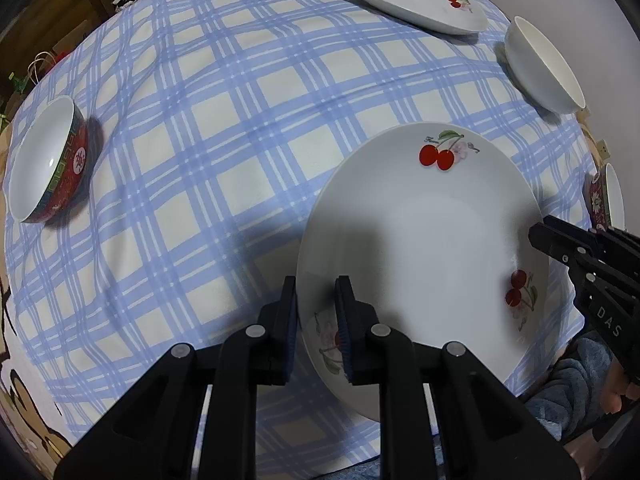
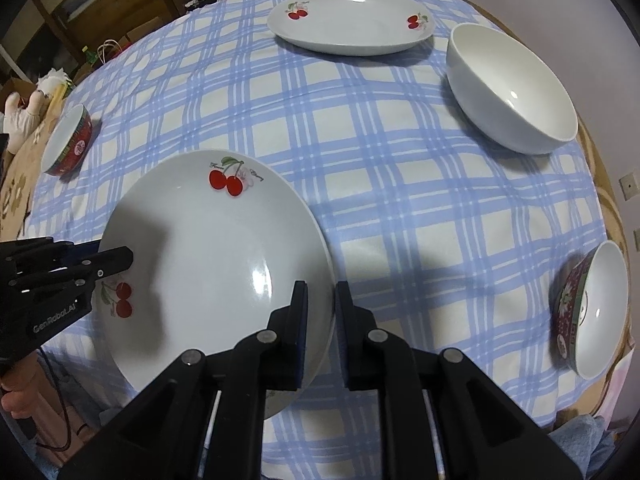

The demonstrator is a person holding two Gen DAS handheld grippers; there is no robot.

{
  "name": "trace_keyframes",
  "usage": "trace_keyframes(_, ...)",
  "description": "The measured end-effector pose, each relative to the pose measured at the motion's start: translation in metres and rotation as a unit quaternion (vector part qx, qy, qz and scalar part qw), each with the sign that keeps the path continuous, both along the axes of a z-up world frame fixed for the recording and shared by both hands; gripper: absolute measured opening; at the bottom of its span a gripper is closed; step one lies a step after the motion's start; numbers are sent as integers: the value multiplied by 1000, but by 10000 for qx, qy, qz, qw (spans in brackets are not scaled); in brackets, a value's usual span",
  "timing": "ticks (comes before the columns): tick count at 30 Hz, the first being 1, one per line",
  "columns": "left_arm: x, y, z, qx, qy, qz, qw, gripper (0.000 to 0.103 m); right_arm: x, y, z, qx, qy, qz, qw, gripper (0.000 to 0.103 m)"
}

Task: Organize plates and bowls
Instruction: 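Lower the cherry plate onto the table and open both tools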

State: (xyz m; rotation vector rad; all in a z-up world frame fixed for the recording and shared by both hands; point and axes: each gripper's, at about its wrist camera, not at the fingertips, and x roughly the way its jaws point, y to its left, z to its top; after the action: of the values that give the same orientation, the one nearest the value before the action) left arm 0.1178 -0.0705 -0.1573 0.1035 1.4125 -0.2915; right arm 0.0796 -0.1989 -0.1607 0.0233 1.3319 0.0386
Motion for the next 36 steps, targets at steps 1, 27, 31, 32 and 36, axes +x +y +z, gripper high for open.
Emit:
trace_keyframes(1, 0, -2, 0, 14, -5, -10, 10000, 20, 0, 1, 0, -37, -2, 29, 10000, 16)
trace_keyframes(27, 19, 24, 65, -88, -844, 161, 9963, 58, 15, -6, 37, -197, -669, -258, 9972, 53)
trace_keyframes(31, 34, 21, 74, -100, -814, 219, 9964, 78, 24, -19, 56, 48, -954, -419, 9945, 83)
trace_keyframes(32, 38, 20, 76, -75, -817, 219, 9964, 84, 25, -21, 60, 66, -1028, -437, 9937, 89)
trace_keyframes(36, 57, 12, 89, 208, -1024, 105, 9945, 89, 38, -32, 78, -18, -1249, -373, 9915, 97)
